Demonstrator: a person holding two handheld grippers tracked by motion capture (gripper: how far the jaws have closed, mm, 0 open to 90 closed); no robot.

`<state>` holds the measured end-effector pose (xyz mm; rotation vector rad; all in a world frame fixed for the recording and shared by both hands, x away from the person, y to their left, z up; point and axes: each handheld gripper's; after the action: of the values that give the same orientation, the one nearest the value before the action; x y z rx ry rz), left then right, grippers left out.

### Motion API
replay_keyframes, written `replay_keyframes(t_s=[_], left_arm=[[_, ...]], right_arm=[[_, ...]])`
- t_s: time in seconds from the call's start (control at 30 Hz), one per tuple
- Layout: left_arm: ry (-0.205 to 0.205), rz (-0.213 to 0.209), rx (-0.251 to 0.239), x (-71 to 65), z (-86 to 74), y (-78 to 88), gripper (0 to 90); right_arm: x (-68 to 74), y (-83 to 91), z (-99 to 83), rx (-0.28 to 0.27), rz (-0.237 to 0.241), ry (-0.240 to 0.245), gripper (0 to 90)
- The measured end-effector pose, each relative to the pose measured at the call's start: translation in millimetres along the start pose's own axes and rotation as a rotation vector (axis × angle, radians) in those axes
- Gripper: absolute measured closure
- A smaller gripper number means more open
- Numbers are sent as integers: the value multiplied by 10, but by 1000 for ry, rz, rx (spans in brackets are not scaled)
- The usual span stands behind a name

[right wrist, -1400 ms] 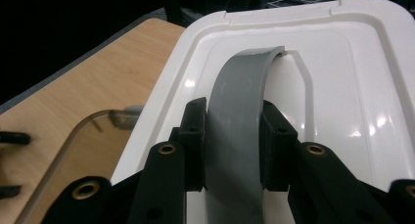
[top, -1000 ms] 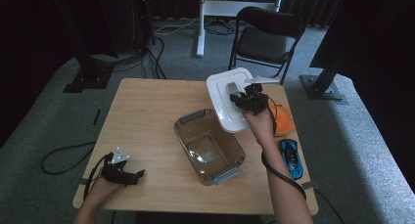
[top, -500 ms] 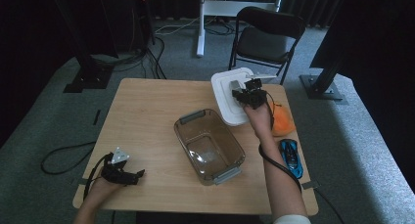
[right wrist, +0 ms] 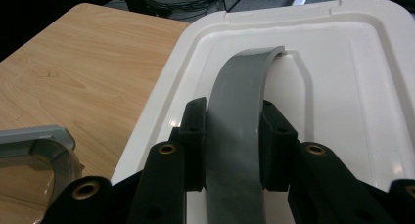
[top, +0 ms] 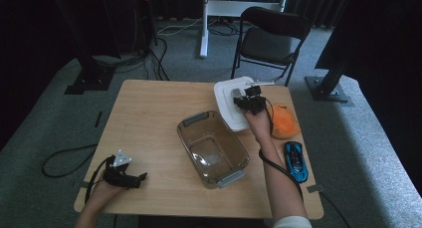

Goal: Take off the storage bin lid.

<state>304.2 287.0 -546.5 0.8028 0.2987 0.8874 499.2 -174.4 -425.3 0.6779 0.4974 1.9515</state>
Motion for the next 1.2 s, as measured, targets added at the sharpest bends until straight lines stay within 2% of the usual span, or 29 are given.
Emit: replay_keyframes(t_s=[0.3, 1.03, 1.2], left_arm=[[-1, 0, 0, 0, 0, 0, 2], [1, -1, -2, -6, -6, 4, 2], [0, -2, -2, -7, -7, 5, 2]], right_arm=[[11, -160, -175, 25, 6, -2, 684], [-118, -510, -530, 121, 6, -49, 682], [-140, -553, -595, 129, 3, -57, 679]])
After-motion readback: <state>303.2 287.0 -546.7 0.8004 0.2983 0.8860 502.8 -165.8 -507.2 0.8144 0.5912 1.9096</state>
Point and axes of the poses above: each handheld gripper's, and its own axes: y roughly backward along the jaws, z roughly out of its top, x roughly to its left, and after that the axes turned 6 degrees about -y, right-handed
